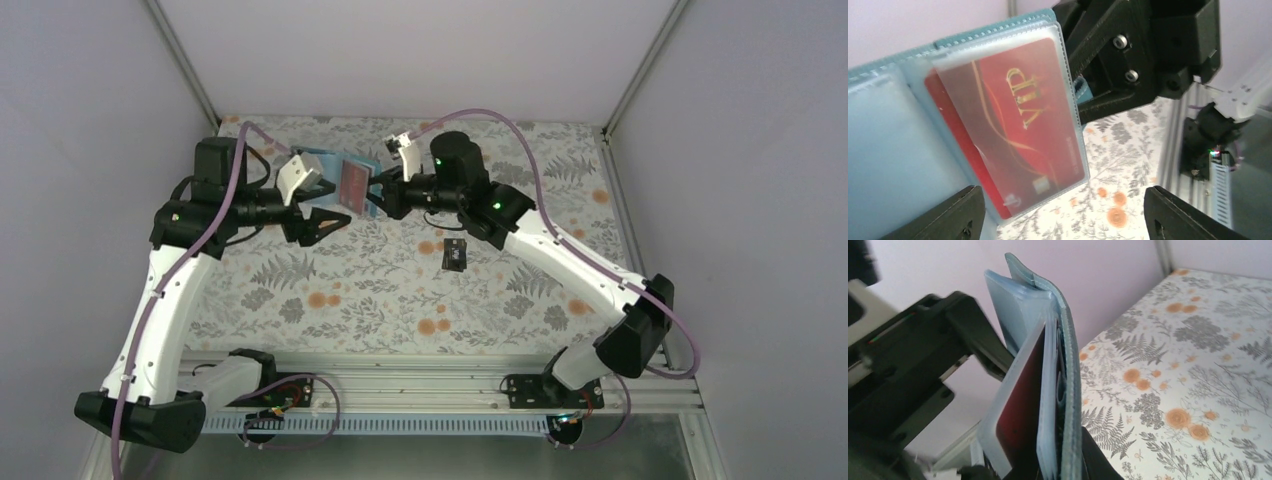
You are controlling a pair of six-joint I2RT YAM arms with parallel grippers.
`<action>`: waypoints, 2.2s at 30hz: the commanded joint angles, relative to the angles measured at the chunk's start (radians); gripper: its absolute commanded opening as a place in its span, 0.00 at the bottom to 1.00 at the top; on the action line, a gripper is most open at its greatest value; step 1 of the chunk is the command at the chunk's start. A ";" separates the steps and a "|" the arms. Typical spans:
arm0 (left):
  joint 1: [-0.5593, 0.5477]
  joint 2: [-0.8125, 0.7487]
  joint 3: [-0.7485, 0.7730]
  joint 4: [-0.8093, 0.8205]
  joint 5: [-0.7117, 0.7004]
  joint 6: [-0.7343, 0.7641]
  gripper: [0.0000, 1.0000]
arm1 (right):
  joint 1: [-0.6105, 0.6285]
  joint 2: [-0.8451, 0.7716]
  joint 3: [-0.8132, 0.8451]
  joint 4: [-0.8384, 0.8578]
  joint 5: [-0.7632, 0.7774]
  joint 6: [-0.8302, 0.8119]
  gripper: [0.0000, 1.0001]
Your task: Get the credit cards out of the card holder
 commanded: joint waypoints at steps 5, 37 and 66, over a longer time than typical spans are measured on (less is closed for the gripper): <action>-0.016 0.041 0.101 0.096 -0.280 -0.062 1.00 | 0.092 0.067 0.089 0.014 0.317 0.189 0.04; -0.110 0.094 0.142 0.123 -0.798 0.011 1.00 | 0.109 0.073 0.165 -0.058 0.392 0.123 0.04; -0.219 0.158 0.108 0.146 -0.906 0.020 1.00 | 0.089 0.081 0.166 -0.045 0.374 0.134 0.04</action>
